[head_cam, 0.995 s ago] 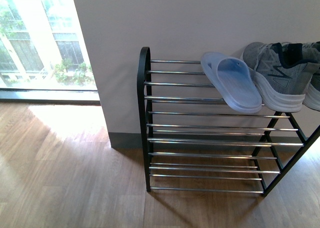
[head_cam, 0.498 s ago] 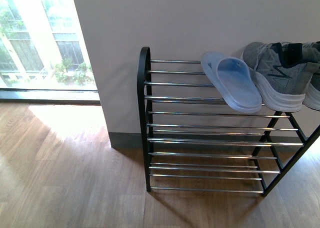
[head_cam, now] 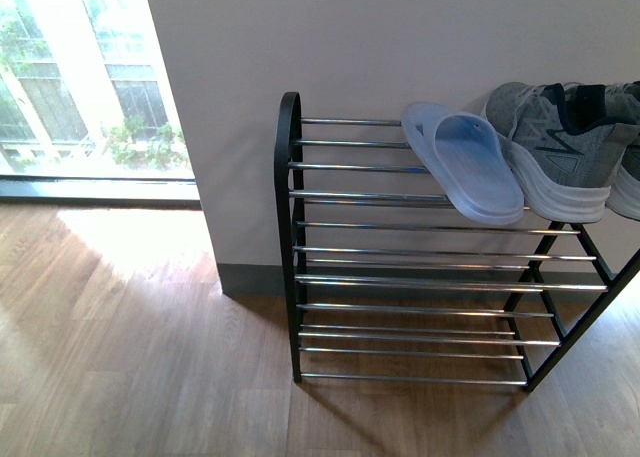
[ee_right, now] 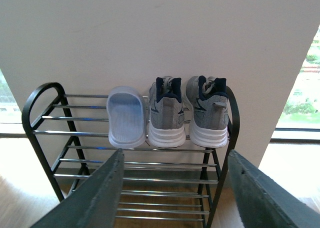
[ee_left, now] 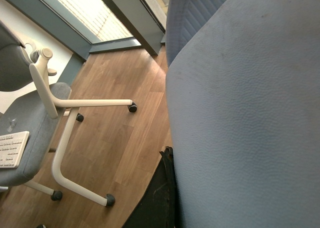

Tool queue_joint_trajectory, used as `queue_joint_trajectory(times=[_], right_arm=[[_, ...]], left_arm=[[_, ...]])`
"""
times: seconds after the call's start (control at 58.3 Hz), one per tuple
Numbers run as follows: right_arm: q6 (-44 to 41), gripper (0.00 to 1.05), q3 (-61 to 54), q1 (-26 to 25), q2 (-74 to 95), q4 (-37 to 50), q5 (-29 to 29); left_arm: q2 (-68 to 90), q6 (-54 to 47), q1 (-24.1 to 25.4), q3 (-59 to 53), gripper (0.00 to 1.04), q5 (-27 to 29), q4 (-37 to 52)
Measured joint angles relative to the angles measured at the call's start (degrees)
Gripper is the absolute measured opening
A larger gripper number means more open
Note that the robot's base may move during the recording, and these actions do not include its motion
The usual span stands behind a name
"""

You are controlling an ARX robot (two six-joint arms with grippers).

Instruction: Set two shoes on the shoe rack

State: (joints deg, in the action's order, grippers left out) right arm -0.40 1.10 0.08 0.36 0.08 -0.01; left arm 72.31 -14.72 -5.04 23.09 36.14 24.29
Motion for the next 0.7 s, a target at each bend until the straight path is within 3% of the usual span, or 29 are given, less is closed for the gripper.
queue_joint_trajectory(times=[0.051,0.189,0.309,0.446,0.549,0.704], right_arm=[[0.0,0.77,0.0,0.0,-0.04,0.0,-0.04],[0.02,0.97,0.02,-0.02,-0.07,-0.02,-0.2],[0.09,0.95,0.02,-0.02,-0.09,-0.09,-0.17],[0.11,0.96,0.02,0.0,-0.09,-0.09,0.22],[0.2,0.96,0.02,0.0,-0.15,-0.11,0.22],[0.2,0.96,0.0,0.0,-0.13,-0.13,0.17]], left_arm=[[0.0,0.0,0.0,0.0,0.02,0.0,0.0],[0.0,0.02,0.35,0.0,0.02,0.37,0.0],[0.02,0.07,0.31,-0.02,0.02,-0.02,0.09],[1.51,12.61,-1.22,2.29,0.02,-12.44,5.4],[8.28,21.03,-5.44,13.99,0.02,-19.5,-0.02],[27.78,20.92,-9.29,38.32,0.02,-21.97,-11.32]])
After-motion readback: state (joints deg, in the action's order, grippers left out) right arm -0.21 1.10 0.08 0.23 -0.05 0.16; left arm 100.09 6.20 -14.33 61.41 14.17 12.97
